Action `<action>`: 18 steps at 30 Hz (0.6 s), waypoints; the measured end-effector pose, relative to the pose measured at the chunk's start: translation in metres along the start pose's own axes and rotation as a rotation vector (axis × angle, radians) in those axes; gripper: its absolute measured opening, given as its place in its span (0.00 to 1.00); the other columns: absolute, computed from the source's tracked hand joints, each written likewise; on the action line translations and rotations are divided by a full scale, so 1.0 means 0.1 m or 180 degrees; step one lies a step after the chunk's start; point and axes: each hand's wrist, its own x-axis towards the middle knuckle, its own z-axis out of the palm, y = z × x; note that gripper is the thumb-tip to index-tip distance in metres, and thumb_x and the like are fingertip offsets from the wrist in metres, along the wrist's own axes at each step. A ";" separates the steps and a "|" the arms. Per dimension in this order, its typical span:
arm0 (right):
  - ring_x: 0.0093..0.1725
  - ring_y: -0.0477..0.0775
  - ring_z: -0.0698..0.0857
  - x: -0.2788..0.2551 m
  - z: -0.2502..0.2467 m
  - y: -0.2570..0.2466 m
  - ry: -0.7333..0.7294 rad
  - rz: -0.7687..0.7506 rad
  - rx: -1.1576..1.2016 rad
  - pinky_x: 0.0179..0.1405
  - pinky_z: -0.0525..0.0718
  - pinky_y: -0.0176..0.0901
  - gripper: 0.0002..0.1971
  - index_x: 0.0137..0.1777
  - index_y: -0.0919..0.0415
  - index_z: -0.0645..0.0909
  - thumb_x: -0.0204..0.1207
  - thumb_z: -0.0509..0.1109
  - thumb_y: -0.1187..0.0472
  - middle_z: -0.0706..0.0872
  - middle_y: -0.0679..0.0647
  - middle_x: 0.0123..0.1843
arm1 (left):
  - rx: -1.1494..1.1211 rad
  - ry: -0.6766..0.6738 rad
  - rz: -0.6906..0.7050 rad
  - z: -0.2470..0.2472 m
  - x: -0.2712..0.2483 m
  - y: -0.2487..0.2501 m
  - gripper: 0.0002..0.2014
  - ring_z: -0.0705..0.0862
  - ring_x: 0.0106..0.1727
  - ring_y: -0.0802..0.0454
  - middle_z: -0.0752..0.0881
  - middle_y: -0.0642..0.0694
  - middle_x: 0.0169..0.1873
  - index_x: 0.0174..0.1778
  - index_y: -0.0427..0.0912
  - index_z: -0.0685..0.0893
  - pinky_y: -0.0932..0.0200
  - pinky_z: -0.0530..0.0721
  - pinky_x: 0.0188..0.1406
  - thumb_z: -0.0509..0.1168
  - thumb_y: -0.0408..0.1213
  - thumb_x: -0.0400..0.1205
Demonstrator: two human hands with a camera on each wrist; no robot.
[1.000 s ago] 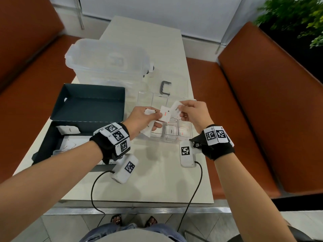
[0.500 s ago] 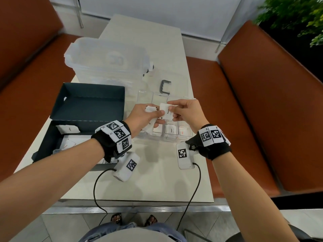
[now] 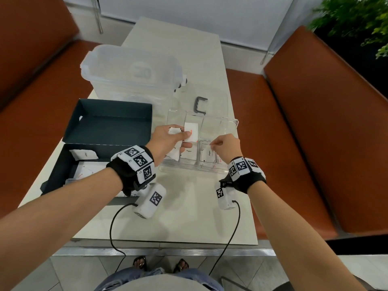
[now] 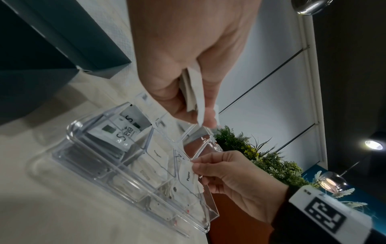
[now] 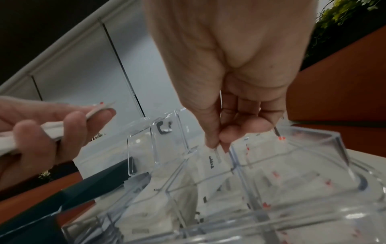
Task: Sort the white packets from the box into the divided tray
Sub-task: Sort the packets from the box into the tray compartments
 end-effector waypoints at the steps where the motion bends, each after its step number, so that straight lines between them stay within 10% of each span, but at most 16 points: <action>1: 0.42 0.49 0.82 0.00 0.02 0.00 0.0011 -0.0018 -0.0083 0.43 0.76 0.34 0.07 0.48 0.66 0.89 0.76 0.70 0.69 0.90 0.60 0.46 | 0.0001 0.0001 -0.0004 0.00 0.00 0.00 0.16 0.91 0.36 0.48 0.89 0.30 0.51 0.59 0.31 0.82 0.63 0.83 0.23 0.74 0.30 0.78; 12: 0.51 0.60 0.84 0.02 0.18 0.03 -0.0077 -0.0108 -0.0841 0.49 0.82 0.46 0.07 0.46 0.65 0.85 0.74 0.68 0.73 0.85 0.60 0.49 | 0.0012 -0.0027 -0.0095 0.01 -0.02 -0.01 0.16 0.90 0.32 0.48 0.88 0.28 0.49 0.61 0.30 0.81 0.62 0.83 0.21 0.73 0.29 0.79; 18: 0.38 0.43 0.83 -0.09 -0.25 -0.23 0.0380 -0.0531 0.0414 0.40 0.81 0.34 0.08 0.49 0.54 0.86 0.79 0.68 0.51 0.88 0.47 0.41 | 0.0419 -0.0259 0.0070 0.07 0.02 -0.01 0.05 0.91 0.35 0.45 0.90 0.35 0.43 0.49 0.36 0.84 0.63 0.80 0.20 0.72 0.28 0.79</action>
